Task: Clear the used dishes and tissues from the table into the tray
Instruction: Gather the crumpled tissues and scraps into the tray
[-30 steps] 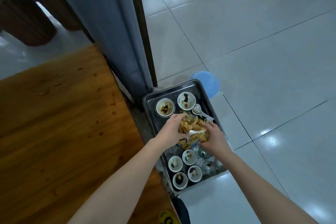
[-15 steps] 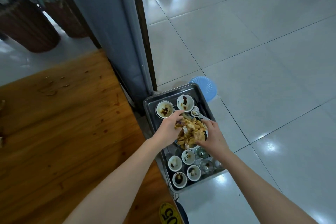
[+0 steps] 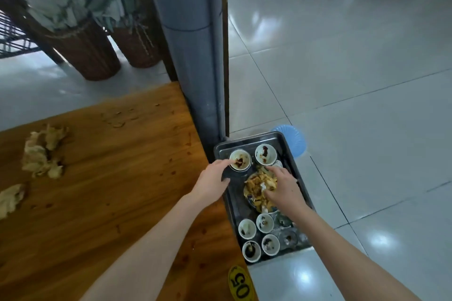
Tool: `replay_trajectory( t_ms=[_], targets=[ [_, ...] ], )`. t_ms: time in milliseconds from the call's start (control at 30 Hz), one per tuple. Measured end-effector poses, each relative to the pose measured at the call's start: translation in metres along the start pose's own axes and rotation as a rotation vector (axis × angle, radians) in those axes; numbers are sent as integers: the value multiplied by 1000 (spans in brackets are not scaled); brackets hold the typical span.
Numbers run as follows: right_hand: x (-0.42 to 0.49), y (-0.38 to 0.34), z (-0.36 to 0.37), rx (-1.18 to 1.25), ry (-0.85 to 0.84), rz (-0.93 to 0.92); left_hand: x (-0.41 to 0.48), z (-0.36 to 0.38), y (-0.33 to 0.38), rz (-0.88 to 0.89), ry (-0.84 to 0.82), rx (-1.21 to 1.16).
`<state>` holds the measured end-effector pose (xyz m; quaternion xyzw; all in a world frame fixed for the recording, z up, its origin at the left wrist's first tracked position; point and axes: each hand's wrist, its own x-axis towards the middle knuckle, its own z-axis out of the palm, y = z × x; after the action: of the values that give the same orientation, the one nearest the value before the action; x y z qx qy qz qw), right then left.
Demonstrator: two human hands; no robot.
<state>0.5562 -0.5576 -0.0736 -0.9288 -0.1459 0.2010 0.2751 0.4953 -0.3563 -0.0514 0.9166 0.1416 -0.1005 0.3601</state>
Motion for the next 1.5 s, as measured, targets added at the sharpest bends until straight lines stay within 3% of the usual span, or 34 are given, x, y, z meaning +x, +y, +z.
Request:
replay_trajectory(
  t_ms=[367,700,1233,1500],
  targets=[
    [2,-118,28,-71,-76,-302,-79,-81,-79,-198,198,136],
    [-8,-242,108,-146,-154,-494,-161,-152,-188,-397,313,165],
    [11,-431,264,-262,-351,-513,-242,-275,-371,-537,361,79],
    [50,-480,325,-395,-323,-395,-215,-296,-420,-433,343,62]
  ],
)
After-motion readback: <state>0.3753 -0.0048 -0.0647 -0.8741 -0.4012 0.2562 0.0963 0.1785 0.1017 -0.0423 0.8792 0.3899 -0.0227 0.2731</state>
